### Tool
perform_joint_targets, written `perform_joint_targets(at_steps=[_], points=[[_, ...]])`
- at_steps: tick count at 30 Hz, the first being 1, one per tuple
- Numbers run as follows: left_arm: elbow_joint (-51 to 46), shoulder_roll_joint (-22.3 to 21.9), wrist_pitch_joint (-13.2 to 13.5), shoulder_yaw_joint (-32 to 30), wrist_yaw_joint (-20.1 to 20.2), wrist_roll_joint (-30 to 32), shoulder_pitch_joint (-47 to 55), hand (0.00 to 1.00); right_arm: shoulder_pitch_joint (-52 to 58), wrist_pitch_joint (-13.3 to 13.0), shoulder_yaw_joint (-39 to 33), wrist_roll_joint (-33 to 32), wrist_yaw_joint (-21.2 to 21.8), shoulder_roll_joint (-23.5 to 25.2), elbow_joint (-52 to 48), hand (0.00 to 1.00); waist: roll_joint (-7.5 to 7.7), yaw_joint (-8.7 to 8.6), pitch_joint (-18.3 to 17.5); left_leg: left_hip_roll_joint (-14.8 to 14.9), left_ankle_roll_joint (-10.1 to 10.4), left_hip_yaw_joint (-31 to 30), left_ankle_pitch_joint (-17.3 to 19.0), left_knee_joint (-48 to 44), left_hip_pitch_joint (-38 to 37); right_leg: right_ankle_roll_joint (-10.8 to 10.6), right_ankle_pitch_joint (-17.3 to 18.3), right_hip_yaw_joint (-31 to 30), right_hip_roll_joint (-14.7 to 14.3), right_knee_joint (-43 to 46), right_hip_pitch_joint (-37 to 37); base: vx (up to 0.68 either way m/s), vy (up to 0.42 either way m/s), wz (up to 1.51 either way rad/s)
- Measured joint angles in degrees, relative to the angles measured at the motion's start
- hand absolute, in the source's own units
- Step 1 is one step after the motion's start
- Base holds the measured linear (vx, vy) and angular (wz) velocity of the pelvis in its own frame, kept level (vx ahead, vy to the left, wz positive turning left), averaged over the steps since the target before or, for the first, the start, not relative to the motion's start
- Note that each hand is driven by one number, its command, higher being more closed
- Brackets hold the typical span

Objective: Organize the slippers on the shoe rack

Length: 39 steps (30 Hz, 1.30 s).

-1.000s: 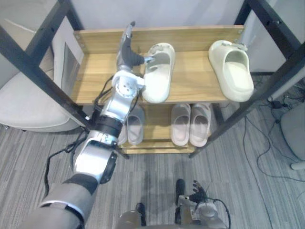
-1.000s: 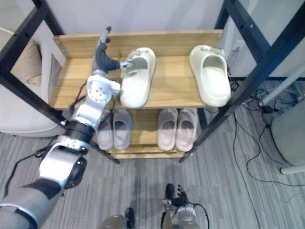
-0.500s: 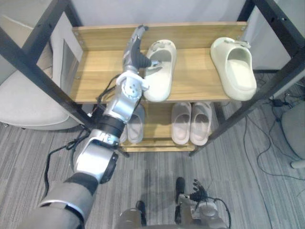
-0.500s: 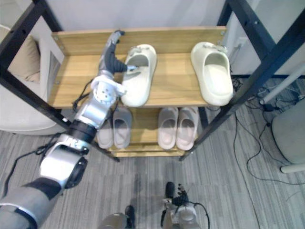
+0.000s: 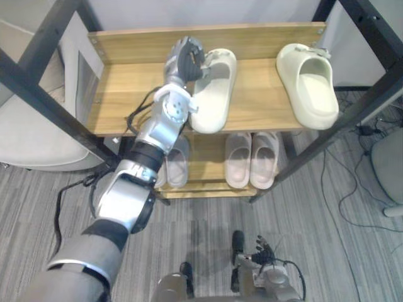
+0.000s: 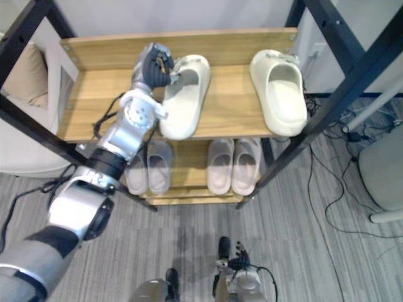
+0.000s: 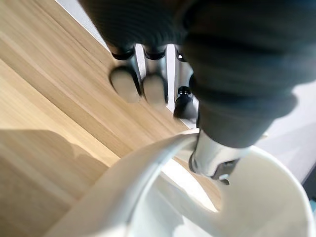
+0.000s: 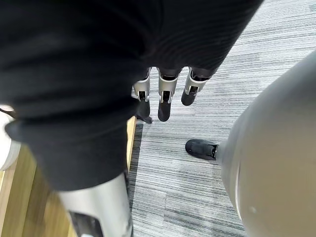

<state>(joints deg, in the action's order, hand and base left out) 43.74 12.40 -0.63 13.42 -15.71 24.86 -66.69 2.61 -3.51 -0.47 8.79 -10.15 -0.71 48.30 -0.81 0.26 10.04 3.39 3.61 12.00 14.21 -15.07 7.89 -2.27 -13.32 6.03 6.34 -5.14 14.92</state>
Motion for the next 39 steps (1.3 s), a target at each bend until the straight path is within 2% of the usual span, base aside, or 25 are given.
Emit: perform_joint_targets(at_steps=[6,12,27,39], points=[[0.2,0.1,-0.2,0.5,-0.2,-0.3,-0.1,1.0,0.0,0.0,-0.1,-0.1,0.0,0.0,0.0,0.0,-0.06,-0.05,0.0,0.0,0.0,-0.1,0.0,0.0,0.0,0.1,-0.1,0.0,0.0,0.0,0.0,0.0,0.0,0.0],[-0.6,-0.1,-0.1,4.1,-0.3,-1.7,-0.3,1.0,0.0,0.0,-1.5,-0.1,0.1,0.1,0.1,0.0,-0.32,-0.19,-0.2,-0.2,0.0,-0.5,0.0,0.1,-0.3,0.0,-0.2,0.2,0.1,0.0,-0.4,0.0,0.002,0.01],[-3.2,-5.9,0.4,9.5,-0.1,-5.0,-0.2,1.0,0.3,0.0,-3.4,0.0,0.2,-0.5,0.4,0.0,-1.37,-0.91,-0.9,-1.0,-0.5,-1.5,-0.3,1.0,-2.0,-0.2,-0.3,0.2,0.8,0.0,-2.2,0.0,0.002,0.01],[-3.3,-6.5,1.0,7.3,-0.2,-9.2,-0.2,1.0,1.2,0.1,-4.1,-0.1,0.2,-2.1,1.1,0.0,-1.43,-1.41,-0.9,-1.0,-0.5,-1.3,-0.3,1.1,-1.8,-0.2,-0.3,0.3,0.7,0.0,-1.9,0.0,0.0,0.0]])
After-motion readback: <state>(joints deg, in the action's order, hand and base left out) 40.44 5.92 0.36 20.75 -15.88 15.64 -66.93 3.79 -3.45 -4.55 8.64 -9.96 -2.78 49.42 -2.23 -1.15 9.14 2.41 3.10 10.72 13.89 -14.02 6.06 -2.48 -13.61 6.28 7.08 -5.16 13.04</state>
